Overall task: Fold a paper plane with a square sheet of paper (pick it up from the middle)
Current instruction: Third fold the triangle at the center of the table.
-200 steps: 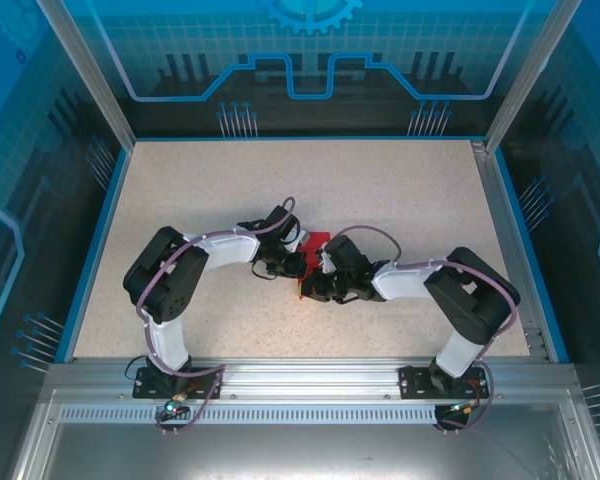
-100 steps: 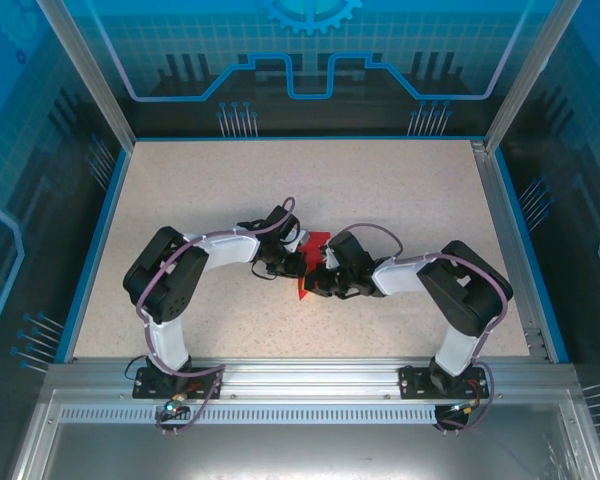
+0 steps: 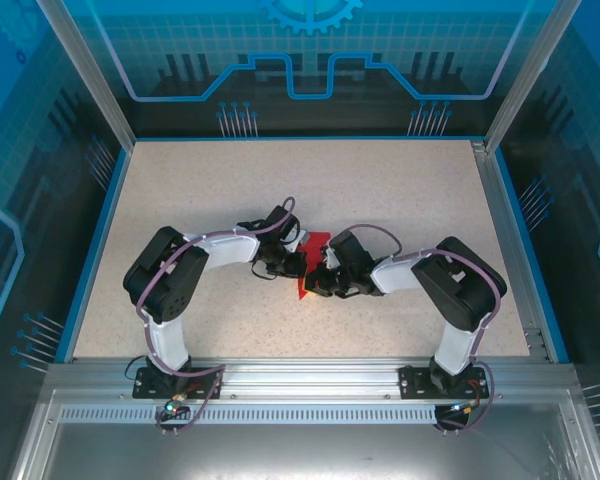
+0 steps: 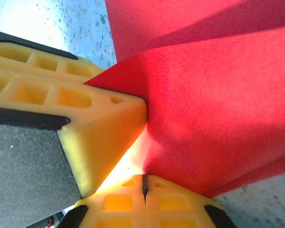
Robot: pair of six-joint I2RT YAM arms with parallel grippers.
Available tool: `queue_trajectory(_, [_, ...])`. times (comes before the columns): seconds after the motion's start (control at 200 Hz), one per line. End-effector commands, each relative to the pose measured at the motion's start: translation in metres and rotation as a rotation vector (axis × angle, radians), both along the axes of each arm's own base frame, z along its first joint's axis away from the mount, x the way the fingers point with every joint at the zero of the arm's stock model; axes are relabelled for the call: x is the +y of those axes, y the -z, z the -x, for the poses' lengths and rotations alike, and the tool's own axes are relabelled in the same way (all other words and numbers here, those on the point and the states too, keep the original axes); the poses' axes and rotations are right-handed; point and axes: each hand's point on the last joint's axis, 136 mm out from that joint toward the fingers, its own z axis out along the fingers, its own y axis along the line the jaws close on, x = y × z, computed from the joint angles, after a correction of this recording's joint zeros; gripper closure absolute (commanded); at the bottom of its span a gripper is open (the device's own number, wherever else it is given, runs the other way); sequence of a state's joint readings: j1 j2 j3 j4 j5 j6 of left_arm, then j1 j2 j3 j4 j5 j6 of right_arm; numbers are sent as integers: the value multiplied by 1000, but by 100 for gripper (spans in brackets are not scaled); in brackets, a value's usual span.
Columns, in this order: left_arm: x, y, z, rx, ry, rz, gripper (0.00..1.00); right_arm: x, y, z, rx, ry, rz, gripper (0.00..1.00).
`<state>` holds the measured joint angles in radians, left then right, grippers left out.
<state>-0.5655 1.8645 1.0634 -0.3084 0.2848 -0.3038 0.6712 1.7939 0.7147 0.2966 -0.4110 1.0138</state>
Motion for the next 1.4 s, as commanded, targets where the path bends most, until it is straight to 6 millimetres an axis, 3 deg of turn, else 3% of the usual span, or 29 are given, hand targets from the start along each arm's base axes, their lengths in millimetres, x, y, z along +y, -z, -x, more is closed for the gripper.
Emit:
queue_trajectory(0.0, [13,24,15,65,17,-62,92,-8,8,-2,7,21,25,100])
queue_trajectory(0.19, [13,24,15,65,19,-63,92,-7,-31,-16,-79,13,-43,99])
queue_trajectory(0.265, [14,24,15,65,19,-68,92,-8,-38,-21,-99,19,-51,99])
queue_trajectory(0.545, [13,24,15,64,21,-64,92,-14,-21,-29,-76,36,-28,99])
queue_trajectory(0.855, [12,24,14,66,25,-63,92,-22,9,-23,-27,45,24,100])
queue_trajectory(0.96, [13,24,15,64,26,-66,92,-21,0,-24,-34,46,-2,100])
queue_trajectory(1.115, [13,25,15,66,24,-69,92,-22,-34,-37,-115,47,-37,99])
queue_trajectory(1.395, [12,23,13,62,27,-68,92,-35,-36,-47,-109,46,-48,99])
